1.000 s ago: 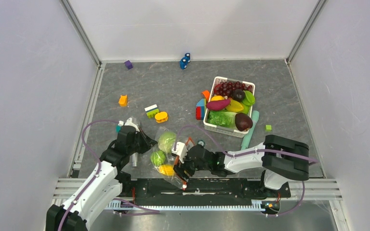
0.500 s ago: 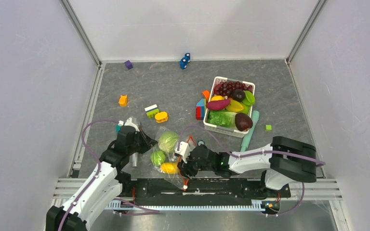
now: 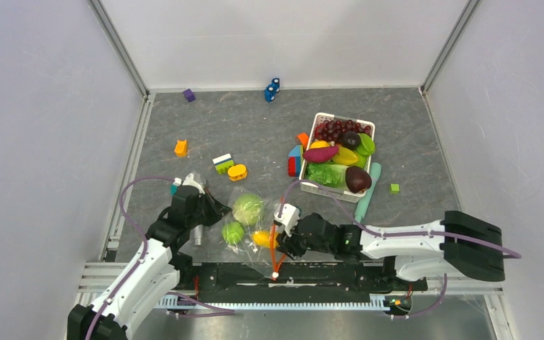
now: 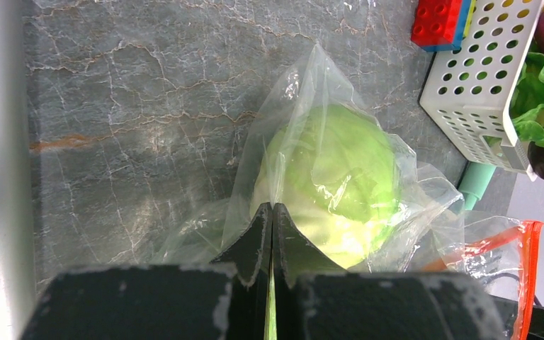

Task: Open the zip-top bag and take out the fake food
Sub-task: Pick up the fake fruit from the zipper food storage bag.

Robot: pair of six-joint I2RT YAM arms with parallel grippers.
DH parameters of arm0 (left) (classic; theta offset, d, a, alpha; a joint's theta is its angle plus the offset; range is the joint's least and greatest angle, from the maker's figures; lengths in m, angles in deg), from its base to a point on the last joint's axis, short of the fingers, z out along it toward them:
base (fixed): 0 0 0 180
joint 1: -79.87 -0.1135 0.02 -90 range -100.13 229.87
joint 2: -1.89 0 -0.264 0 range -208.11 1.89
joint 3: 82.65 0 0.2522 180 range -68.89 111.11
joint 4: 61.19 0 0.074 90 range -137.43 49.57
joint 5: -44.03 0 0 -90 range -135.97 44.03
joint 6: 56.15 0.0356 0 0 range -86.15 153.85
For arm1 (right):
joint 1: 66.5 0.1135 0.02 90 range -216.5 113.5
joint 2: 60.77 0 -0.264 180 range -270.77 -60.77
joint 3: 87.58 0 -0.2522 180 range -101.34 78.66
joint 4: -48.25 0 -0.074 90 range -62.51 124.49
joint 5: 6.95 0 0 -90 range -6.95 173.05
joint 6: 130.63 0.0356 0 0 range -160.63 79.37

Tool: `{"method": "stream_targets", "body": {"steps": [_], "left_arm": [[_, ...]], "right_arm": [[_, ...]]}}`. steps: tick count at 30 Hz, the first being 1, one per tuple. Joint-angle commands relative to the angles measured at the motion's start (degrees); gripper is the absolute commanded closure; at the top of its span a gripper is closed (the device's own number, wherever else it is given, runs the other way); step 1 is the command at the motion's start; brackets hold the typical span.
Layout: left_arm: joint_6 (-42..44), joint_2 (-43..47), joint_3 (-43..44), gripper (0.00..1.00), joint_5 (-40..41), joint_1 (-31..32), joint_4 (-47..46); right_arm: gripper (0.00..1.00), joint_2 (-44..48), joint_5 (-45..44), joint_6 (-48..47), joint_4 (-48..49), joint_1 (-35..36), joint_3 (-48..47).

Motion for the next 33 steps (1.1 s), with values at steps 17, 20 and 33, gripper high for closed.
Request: {"method": "stream_targets", "body": {"steps": [17,20,33], "left_arm": [[0.72,0.37,0.43,0.98,2.01,0.1,0.0],[0.9,0.44,0.55,0.98,2.02,0.11,0.03],[2.45,2.94,0.37,0.98,0.28,0.06,-0.7]], "right_arm": [[0.77,25.55,-22.81,16.44,-37.37,-0.06,-5.41],[0.74,28.74,-28.74,18.25,-42.9,-0.94,-9.48],[0.75,23.1,-29.88,4.94,-47.08,-23.4,-28.94]]}}
